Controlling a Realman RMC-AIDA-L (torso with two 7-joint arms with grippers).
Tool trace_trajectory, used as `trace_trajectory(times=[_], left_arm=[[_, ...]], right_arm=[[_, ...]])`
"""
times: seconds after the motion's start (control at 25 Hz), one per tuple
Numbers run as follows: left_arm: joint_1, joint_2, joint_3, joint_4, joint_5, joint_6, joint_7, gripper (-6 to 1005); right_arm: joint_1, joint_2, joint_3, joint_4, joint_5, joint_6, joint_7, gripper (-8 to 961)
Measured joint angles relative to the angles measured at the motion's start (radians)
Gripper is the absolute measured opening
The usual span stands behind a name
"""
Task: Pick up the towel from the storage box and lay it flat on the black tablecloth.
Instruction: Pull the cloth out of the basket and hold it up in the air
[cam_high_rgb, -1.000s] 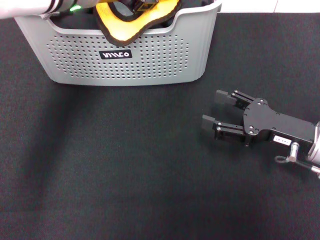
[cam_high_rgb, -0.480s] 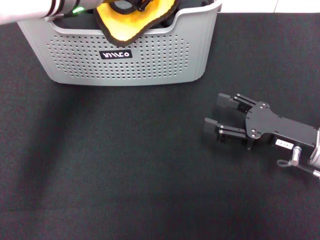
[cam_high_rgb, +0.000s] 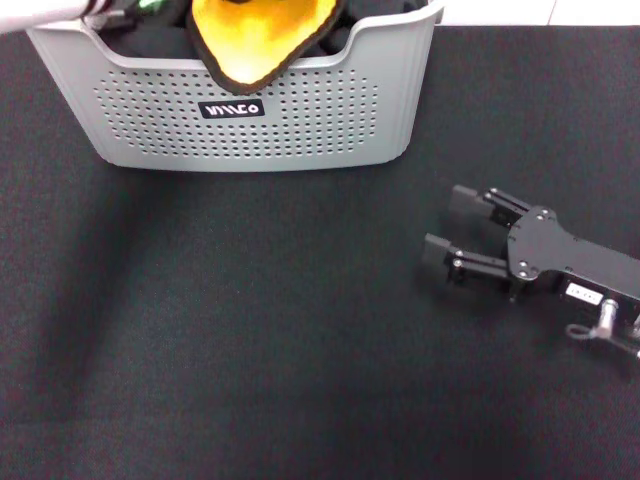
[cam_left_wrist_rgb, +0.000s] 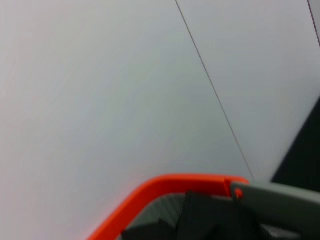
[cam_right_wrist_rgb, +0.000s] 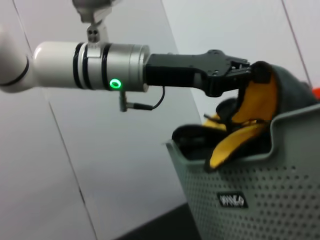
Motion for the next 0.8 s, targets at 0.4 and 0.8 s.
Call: trace_trajectory(times=[0.4,0.8], left_arm=[[0.113,0.002,-0.052,0.297,-0.143,0.002,-0.002,3],[0.163,0.000,-0.051,0.484,-0.222,-0.003,-0.029,3]], right_arm=[[-0.048,0.002,0.161,-0.018,0.000,-0.258,-0.115,876],[-0.031,0.038,0.168,-0.202,0.003,-0.157,-0.367,875]])
